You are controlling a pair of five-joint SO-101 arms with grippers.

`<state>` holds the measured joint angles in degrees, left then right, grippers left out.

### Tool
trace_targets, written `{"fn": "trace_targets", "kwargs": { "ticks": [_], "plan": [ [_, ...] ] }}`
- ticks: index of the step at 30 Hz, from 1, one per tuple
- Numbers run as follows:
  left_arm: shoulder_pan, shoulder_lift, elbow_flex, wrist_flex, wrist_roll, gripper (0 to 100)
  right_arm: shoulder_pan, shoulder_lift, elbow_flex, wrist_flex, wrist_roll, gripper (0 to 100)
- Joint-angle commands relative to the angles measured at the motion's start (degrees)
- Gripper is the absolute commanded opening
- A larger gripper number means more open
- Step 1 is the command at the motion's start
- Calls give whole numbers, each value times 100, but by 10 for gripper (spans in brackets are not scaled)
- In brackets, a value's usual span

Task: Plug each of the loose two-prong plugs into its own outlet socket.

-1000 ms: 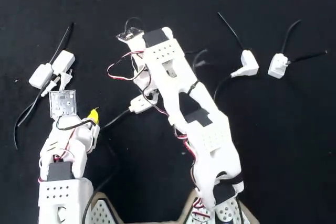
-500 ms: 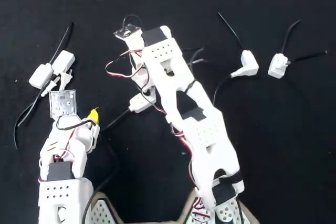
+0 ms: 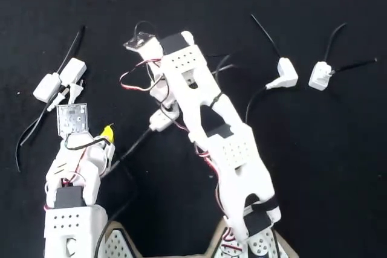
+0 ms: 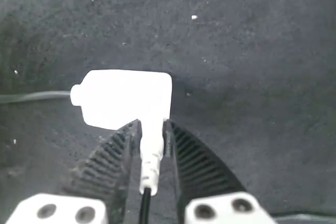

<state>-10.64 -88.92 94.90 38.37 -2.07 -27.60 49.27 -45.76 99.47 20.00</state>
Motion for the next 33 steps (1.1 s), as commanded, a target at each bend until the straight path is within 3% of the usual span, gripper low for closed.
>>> {"fn": "trace_targets", "kwargs": {
  "ticks": [1, 5, 11, 20, 25, 33],
  "plan": [
    [13, -53, -66, -105, -53, 173, -273, -716, 479, 185, 325, 10],
    [13, -53, -66, -105, -53, 173, -281, -1393, 1121, 176, 765, 10],
    [13, -53, -66, -105, -53, 173, -281, -1270, 1262, 141, 879, 10],
    [-189, -53, -92, -105, -53, 173, -352, -822, 1341, -193, 273, 11],
    [-479, -53, -101, -114, -44, 173, -360, -1341, 2316, -1064, 9, 11],
    [-497, -53, -163, -105, -44, 173, -387, -3134, 5314, -3086, 0, 11]
  ]
}}
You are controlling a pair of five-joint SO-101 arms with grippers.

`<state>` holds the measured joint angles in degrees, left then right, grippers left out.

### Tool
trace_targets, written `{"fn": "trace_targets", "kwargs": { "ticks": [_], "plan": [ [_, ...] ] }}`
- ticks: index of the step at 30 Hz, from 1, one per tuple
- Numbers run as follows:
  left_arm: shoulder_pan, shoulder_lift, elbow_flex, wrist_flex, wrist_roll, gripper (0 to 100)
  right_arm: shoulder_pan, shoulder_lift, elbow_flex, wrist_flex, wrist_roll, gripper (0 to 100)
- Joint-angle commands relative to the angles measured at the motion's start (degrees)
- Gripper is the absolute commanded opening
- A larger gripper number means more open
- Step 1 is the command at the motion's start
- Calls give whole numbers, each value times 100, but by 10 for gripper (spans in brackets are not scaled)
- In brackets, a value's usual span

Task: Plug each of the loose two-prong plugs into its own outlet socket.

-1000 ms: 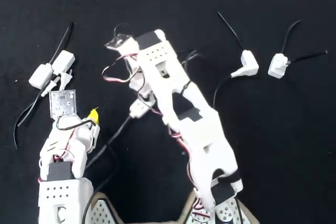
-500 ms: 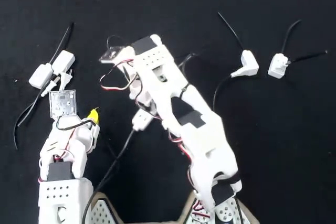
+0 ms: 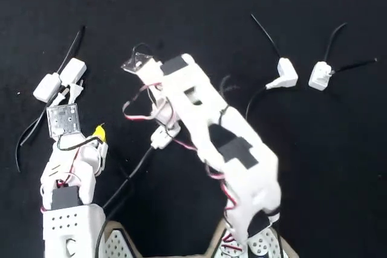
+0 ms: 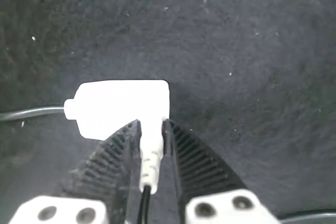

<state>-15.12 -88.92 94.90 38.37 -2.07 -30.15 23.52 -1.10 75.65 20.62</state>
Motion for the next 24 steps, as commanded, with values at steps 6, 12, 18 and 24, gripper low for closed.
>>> {"fn": "trace_targets", "kwargs": {
  "ticks": [6, 12, 18, 24],
  "plan": [
    [-163, -53, -180, -105, -44, 173, -132, -725, 1051, -651, -62, 162],
    [-804, -53, -295, -123, 9, 173, -316, -1103, 356, -97, 9, 293],
    [-1341, -53, -356, -149, 484, 173, -738, -1868, 110, 369, 1424, 293],
    [-1903, -53, -435, -149, 976, 173, -888, -2404, 1182, 334, 3780, 296]
  ]
}}
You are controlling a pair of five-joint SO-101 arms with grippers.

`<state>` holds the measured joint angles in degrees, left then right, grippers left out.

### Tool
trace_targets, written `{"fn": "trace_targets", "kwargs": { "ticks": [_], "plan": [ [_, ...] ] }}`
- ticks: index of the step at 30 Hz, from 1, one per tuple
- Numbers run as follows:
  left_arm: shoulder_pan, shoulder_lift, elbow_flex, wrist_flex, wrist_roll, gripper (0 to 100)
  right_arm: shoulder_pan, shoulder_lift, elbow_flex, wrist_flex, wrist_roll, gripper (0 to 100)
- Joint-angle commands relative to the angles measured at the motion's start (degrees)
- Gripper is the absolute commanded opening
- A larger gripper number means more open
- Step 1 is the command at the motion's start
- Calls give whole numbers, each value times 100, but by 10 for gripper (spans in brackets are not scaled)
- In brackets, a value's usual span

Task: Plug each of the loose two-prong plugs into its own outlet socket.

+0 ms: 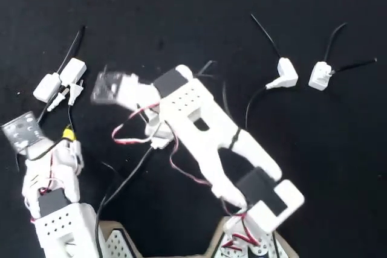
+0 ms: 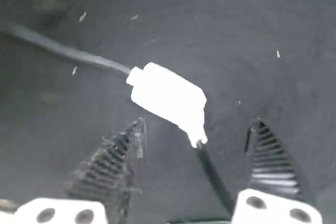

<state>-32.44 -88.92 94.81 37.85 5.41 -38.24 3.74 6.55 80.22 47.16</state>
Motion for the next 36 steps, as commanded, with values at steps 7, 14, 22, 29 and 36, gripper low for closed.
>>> {"fn": "trace_targets", "kwargs": {
  "ticks": [7, 14, 22, 29, 36],
  "plan": [
    [-198, -53, -426, -97, 229, 173, -79, -549, 2202, -1758, 2840, 296],
    [-171, -53, -426, -97, 229, 173, -53, -541, 2923, -2998, 2989, 296],
    [-171, -53, -426, -97, 229, 173, -35, -549, 2923, -3147, 2989, 296],
    [-163, -53, -426, -97, 229, 173, -18, -444, 2888, -3147, 2998, 293],
    [-163, -53, -426, -97, 229, 173, 396, 163, 2738, -3112, 2971, 221]
  ]
}}
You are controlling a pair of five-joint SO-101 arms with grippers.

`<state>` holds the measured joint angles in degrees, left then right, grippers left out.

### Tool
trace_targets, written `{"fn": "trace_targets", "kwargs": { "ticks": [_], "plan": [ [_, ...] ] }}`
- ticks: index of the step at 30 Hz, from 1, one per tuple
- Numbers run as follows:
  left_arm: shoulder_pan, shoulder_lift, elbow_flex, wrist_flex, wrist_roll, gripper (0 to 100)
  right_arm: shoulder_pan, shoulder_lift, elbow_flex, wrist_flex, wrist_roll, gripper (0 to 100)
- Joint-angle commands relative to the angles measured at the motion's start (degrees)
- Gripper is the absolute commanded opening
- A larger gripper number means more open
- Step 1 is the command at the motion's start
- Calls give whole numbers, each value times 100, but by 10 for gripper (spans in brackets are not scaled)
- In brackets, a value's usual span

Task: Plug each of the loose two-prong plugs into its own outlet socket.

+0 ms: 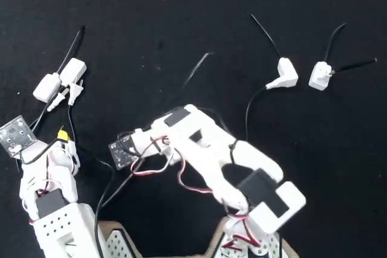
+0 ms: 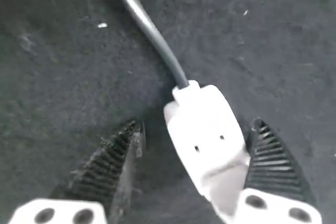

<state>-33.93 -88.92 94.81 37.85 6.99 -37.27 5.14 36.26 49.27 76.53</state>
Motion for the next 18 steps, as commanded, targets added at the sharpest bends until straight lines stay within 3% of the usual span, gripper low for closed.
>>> {"fn": "trace_targets", "kwargs": {
  "ticks": [1, 3, 4, 6, 9, 15, 18],
  "plan": [
    [-13, -53, -426, -97, 70, 173, 422, 22, -295, -18, -9, 165],
    [-13, -53, -426, -97, 70, 173, 668, 22, -541, -18, -466, 19],
    [-13, -53, -426, -97, 70, 173, 818, 22, -699, -9, -809, 9],
    [-13, -53, -426, -97, 70, 173, 1257, -4, -1015, 44, -1459, 44],
    [-13, -53, -426, -97, 70, 173, 1987, -145, -1727, 185, -2286, 11],
    [-13, -53, -426, -97, 70, 173, 3499, 242, -3697, 1090, -5204, 18],
    [-13, -53, -426, -97, 70, 173, 4018, 1042, -4664, 1670, -6189, 18]
  ]
}}
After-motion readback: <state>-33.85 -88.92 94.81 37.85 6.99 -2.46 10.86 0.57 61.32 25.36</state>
